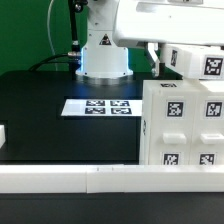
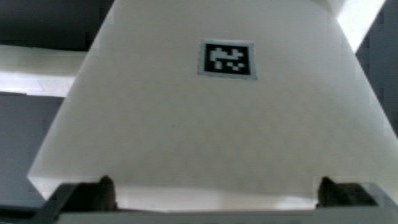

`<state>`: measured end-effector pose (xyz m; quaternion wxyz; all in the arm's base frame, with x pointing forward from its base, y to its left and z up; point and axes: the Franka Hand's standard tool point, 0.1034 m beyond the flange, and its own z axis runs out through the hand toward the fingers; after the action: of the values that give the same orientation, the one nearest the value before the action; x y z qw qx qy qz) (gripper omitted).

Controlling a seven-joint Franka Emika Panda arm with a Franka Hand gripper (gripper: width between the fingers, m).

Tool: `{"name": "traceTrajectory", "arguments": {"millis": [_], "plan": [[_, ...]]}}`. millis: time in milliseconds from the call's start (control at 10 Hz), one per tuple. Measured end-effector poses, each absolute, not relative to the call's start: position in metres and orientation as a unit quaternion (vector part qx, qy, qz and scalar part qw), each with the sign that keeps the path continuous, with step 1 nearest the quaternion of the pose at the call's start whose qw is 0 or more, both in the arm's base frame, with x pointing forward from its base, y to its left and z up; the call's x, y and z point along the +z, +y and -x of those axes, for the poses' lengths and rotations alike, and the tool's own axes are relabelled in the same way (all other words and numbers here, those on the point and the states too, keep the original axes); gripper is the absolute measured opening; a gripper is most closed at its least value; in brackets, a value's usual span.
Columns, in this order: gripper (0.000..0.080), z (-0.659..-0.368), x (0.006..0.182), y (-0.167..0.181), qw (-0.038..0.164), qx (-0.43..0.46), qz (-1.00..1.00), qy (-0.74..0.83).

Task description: Assemble cabinet

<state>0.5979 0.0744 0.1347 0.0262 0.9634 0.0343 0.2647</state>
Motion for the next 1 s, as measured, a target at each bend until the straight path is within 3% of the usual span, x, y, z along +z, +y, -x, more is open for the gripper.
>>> {"name": "traceTrajectory", "arguments": {"millis": [400, 500, 600, 1000], "plan": [[0.0553, -0.5975, 0.1345, 0.0730, 0.027, 0.266, -0.963, 0.035], [0.0607, -0.5975, 0.1345, 0.0730, 0.027, 0.266, -0.963, 0.035], [0.0754, -0.5975, 0.1345, 0.0730, 0.027, 0.266, -0.963, 0.035], [0.0796, -0.5975, 0.1345, 0.0730, 0.027, 0.266, -0.963, 0.036]]}}
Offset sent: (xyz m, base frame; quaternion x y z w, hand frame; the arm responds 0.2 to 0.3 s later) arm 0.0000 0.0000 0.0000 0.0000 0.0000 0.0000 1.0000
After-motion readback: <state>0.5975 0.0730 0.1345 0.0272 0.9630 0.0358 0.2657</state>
